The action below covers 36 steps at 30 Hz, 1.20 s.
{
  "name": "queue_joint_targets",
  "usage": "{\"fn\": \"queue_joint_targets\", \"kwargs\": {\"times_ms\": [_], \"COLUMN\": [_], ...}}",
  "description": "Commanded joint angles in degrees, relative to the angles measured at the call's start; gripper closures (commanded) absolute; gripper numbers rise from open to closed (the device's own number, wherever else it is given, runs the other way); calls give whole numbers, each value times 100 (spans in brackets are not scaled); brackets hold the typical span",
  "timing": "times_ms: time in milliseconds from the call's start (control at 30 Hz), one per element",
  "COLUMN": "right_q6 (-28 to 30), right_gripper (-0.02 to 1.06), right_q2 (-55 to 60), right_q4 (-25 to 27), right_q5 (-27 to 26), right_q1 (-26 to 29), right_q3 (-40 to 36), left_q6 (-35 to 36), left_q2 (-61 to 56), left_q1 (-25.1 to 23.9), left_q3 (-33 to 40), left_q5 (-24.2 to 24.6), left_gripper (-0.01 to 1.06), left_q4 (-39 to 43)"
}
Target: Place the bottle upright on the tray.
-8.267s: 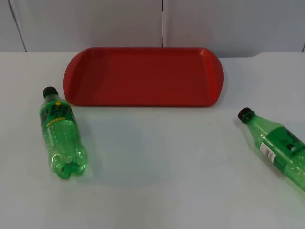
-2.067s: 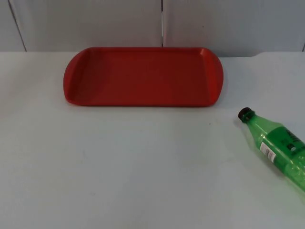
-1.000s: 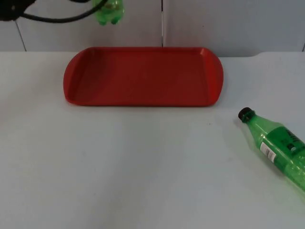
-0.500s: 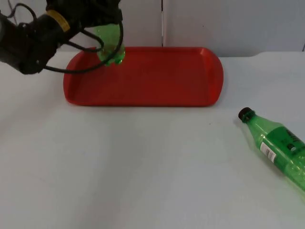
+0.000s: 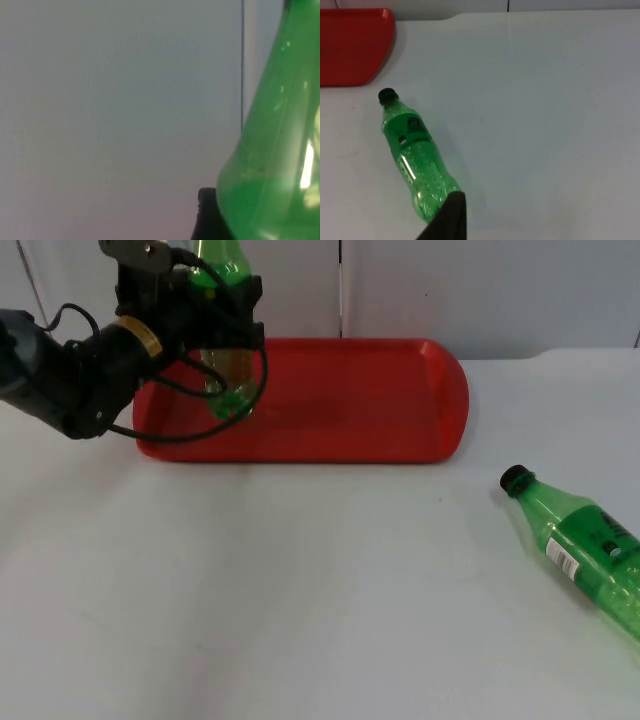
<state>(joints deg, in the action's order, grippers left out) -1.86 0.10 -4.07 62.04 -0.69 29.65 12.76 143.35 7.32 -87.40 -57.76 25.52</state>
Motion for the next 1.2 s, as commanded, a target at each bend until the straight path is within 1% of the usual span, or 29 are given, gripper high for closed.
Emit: {"fn": "queue_joint_targets", "kwargs": {"times_ms": [0, 100, 233, 300, 400, 433, 500, 533, 567, 600, 633, 700, 1167], "right_q6": [32, 32, 32, 32, 32, 32, 32, 32, 32, 32, 32, 32, 32], "right_gripper": [-1, -1, -1, -1, -1, -1, -1, -1, -1, -1, -1, -1, -1], "right_q2": [-10, -10, -10, -10, -10, -10, -10, -10, -10, -10, -10, -10, -10], "right_q4": [-10, -10, -10, -10, -10, -10, -10, -10, -10, -10, -10, -10, -10], "right_q5": [-35, -35, -35, -35, -35, -35, -35, -35, -35, -35, -35, -35, -35], "right_q1": [49, 49, 49, 49, 49, 49, 49, 49, 49, 49, 49, 49, 49], "right_q3": [-5, -5, -5, -5, -5, -5, -5, -5, -5, -5, -5, -5, -5], "left_q6": [-27, -27, -27, -27, -27, -27, -27, -27, -27, -27, -27, -13, 85], "left_q2": [16, 59, 59, 59, 59, 59, 59, 59, 59, 59, 59, 59, 59], "left_q1": [-3, -3, -3, -3, -3, -3, -3, -3, -3, -3, -3, -3, -3], "left_q3": [-34, -34, -34, -34, -34, -34, -34, -34, -34, -34, -34, -34, -34], "left_q5": [-185, -279, -261, -261, -261, -261, -261, -261, -261, -261, -261, -261, -307], "left_gripper": [105, 105, 104, 94, 68, 68, 50, 43, 39, 39, 35, 32, 32], "left_q4": [-45, -45, -45, -45, -45, -45, -45, -45, -45, -45, -71, -69, 53]}}
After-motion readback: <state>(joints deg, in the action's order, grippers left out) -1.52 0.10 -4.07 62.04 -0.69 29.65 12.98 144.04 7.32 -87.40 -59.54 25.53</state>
